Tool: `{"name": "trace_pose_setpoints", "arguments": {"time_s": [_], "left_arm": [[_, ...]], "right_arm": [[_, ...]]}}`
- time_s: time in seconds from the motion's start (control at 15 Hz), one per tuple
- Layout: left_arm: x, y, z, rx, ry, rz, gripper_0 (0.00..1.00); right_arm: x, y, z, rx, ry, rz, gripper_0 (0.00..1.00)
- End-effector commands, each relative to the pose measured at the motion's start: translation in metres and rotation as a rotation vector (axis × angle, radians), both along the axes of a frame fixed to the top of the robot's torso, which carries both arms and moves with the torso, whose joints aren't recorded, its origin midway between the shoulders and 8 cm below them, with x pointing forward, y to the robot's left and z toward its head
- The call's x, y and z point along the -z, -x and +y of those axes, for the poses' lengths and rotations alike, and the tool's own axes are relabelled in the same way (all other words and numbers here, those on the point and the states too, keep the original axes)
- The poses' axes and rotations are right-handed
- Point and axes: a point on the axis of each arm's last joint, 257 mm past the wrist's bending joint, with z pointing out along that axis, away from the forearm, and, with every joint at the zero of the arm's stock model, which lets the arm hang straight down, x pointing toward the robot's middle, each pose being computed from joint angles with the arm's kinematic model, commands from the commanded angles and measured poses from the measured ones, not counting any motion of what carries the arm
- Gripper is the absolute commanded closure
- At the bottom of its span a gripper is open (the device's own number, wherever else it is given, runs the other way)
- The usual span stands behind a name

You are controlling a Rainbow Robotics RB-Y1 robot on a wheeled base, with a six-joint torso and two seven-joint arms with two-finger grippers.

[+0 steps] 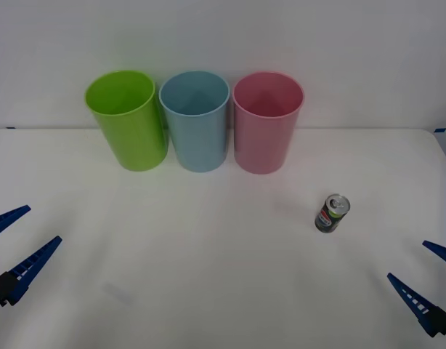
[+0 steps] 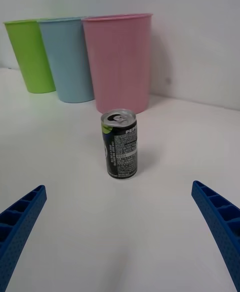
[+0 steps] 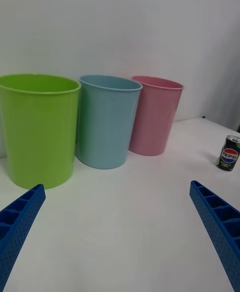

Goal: Grasp the object on the table and drop it into the matching bin: aluminum can to the light blue bin, PET bottle to the pink bin.

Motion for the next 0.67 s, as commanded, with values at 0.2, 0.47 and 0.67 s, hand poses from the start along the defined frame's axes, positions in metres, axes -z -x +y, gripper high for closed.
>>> {"name": "trace_pose_setpoints", "arguments": {"time_s": [0.2,0.47,0.67], "left_arm": [[0.0,0.0,0.0,0.0,0.0,0.0,0.0],[0.0,0.0,0.0,0.0,0.0,0.0,0.0],[0.0,0.0,0.0,0.0,0.0,0.0,0.0]], "right_arm": [[0.019,-0.016,0.013,-0.018,-0.041,0.018,0.0],[0.029,-0.033,0.021,-0.011,-0.051,0.013,0.0],[0.036,-0.05,0.034,0.004,-0.03,0.008,0.0]]}}
